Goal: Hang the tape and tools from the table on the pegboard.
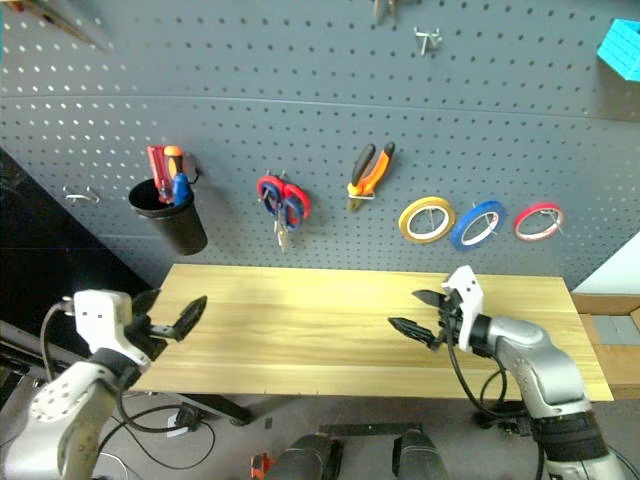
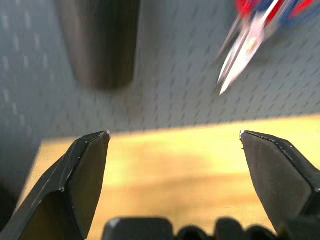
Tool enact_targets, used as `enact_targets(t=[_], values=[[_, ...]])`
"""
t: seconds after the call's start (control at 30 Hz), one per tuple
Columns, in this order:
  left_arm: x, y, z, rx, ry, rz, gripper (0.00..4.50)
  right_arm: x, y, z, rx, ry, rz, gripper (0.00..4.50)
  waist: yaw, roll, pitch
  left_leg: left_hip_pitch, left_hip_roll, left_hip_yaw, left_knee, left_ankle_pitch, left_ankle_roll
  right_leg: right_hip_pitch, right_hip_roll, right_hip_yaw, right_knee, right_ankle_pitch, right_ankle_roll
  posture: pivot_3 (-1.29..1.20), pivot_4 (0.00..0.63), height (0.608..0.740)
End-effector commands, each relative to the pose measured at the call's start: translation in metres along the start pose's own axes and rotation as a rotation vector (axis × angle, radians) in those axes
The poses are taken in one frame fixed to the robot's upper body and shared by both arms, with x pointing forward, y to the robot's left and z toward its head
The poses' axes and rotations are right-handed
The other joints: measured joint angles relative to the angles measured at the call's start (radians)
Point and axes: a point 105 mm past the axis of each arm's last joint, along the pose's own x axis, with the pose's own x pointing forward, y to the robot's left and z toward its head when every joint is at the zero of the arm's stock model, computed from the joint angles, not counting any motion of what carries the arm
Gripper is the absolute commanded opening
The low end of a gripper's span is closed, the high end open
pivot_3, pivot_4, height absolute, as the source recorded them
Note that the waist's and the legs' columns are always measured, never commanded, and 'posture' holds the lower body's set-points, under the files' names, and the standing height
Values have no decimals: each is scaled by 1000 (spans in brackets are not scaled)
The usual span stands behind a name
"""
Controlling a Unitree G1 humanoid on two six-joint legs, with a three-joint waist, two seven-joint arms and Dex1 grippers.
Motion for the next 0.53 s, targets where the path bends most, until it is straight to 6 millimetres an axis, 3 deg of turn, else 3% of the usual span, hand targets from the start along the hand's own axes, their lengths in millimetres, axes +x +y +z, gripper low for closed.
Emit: enact_targets(t=[0.03,0.23,0.47,0.53], values=[[10,1,2,33,-24,-11,4457,-26,-33,13,-48,-40,-179,4500,-2,1,-1,0,0,0,0,0,0,0,0,0,1,1,-1,-27,134,740],[16,5,-21,13,20,-1,4457,-59,-73,4,-26,-94,-439,4500,-7,5,-26,0,1,1,-2,-1,-1,-1,1,0,1,3,-4,-63,91,740],[24,0,-30,6,9,37,4457,-55,-85,-17,59,-126,-543,4500,-29,9,-63,1,2,3,-1,-2,-1,0,3,1,2,3,-4,-66,54,740],[24,-2,-31,8,1,39,4457,-49,-79,-30,72,-106,-519,4500,-29,9,-69,4,2,4,-1,-2,-1,2,3,1,1,3,-4,-45,34,740]])
